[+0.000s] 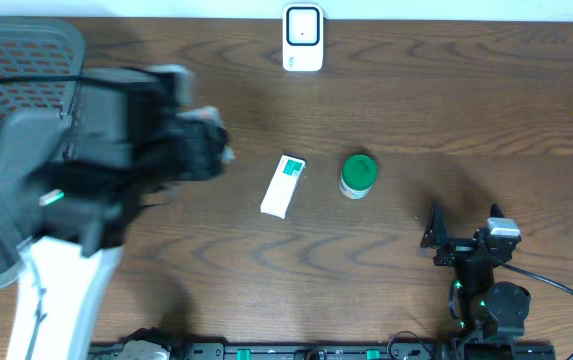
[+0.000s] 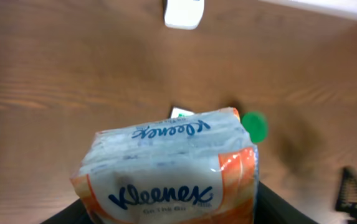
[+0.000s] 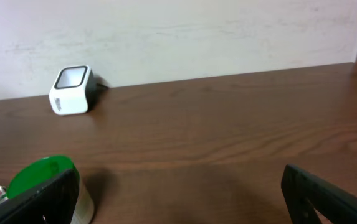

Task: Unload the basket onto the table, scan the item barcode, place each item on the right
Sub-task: 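Place the Kleenex pack beside the Panadol box with the left gripper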

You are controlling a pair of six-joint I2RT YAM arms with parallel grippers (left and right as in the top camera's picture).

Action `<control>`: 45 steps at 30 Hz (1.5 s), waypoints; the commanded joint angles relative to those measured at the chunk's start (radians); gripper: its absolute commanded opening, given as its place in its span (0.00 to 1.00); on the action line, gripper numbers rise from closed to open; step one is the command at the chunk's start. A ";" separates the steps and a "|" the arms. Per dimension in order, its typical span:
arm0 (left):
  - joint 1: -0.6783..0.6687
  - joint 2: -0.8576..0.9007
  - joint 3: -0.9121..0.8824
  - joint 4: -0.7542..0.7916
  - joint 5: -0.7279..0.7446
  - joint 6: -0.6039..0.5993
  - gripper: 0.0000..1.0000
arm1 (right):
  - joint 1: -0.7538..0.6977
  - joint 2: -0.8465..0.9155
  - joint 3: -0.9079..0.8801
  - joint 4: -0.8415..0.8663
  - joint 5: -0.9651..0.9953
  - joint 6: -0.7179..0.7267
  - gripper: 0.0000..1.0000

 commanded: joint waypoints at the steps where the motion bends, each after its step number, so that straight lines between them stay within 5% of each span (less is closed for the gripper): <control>1: -0.107 0.077 -0.119 0.050 -0.138 -0.067 0.59 | 0.008 -0.005 -0.001 -0.004 0.002 -0.013 0.99; 11: -0.187 0.329 -0.340 0.270 -0.389 -0.158 0.59 | 0.008 -0.005 -0.001 -0.004 0.002 -0.013 0.99; 22: -0.182 0.611 -0.367 0.432 -0.399 -0.195 0.60 | 0.008 -0.005 -0.001 -0.004 0.002 -0.013 0.99; 45: -0.223 0.632 -0.367 0.641 -0.074 -0.214 0.66 | 0.008 -0.005 -0.001 -0.004 0.002 -0.013 0.99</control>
